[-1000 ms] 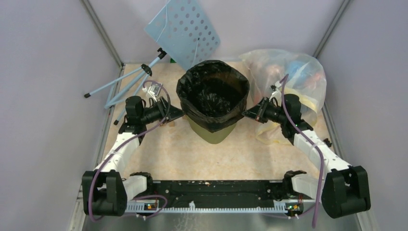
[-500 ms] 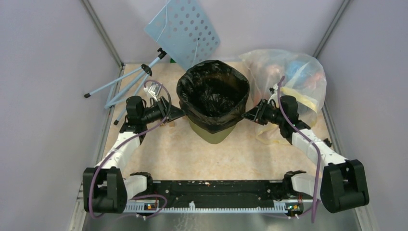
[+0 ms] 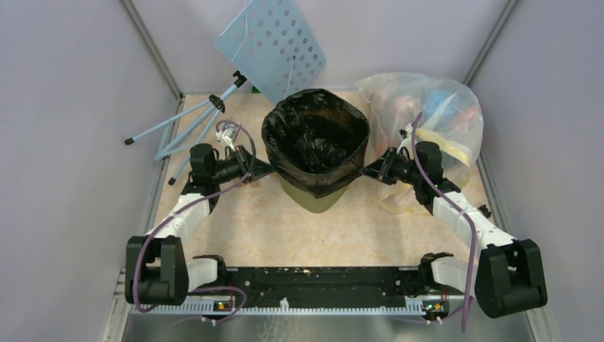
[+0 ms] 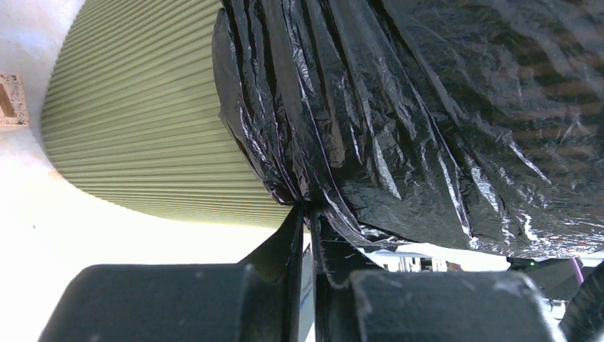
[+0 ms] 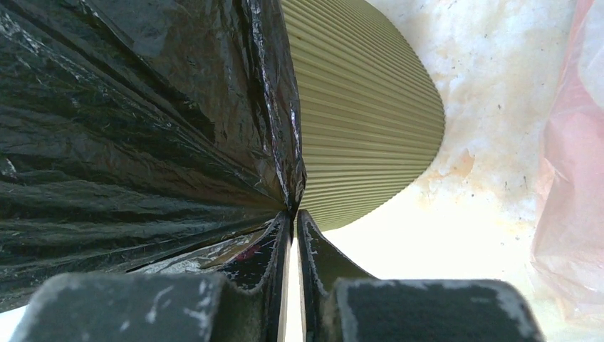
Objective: Put the trash bags into the trash bin
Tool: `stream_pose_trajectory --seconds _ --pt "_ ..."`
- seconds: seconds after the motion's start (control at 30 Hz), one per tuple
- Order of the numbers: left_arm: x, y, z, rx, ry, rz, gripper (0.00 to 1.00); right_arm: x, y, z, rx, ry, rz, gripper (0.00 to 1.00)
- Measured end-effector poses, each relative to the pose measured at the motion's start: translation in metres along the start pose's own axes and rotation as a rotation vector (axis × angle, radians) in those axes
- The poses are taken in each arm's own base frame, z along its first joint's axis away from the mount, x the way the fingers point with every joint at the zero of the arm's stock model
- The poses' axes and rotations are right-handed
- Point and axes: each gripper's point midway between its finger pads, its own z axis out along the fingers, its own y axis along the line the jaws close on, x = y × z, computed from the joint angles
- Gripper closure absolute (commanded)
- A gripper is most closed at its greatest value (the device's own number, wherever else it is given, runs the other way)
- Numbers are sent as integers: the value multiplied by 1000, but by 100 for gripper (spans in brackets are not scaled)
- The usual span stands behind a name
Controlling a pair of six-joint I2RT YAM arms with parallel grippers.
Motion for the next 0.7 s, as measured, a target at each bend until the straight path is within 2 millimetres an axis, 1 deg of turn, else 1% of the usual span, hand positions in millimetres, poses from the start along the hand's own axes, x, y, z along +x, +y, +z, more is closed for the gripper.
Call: stream_pose_trajectory --seconds 0.03,0.1,0.17,0.23,0.3,0.37,0.4,0.5,0.6,0.7 --pt "0 0 0 -1 0 1 89 0 0 0 1 0 0 88" --pt "0 3 1 -4 2 3 86 1 -1 0 5 2 -2 78" --pt "0 7 2 -12 4 8 83 1 -4 0 20 9 -6 76" --pt "1 13 3 -28 6 12 82 0 -8 -1 46 8 -20 76" --pt "3 22 3 -57 7 15 80 -5 -13 -2 88 -1 -44 75" --pt "5 30 3 -90 7 25 77 -12 -16 -4 125 -15 -75 70" --pt "6 33 2 -101 8 31 75 -15 -16 -5 139 -23 -89 66" --pt "8 41 1 -134 13 45 68 -24 -14 -10 165 -44 -135 56" --pt "12 48 -1 -161 24 52 61 -30 -7 -18 165 -69 -181 47" --pt "17 54 -4 -194 32 58 56 -30 -1 -26 155 -77 -201 44"
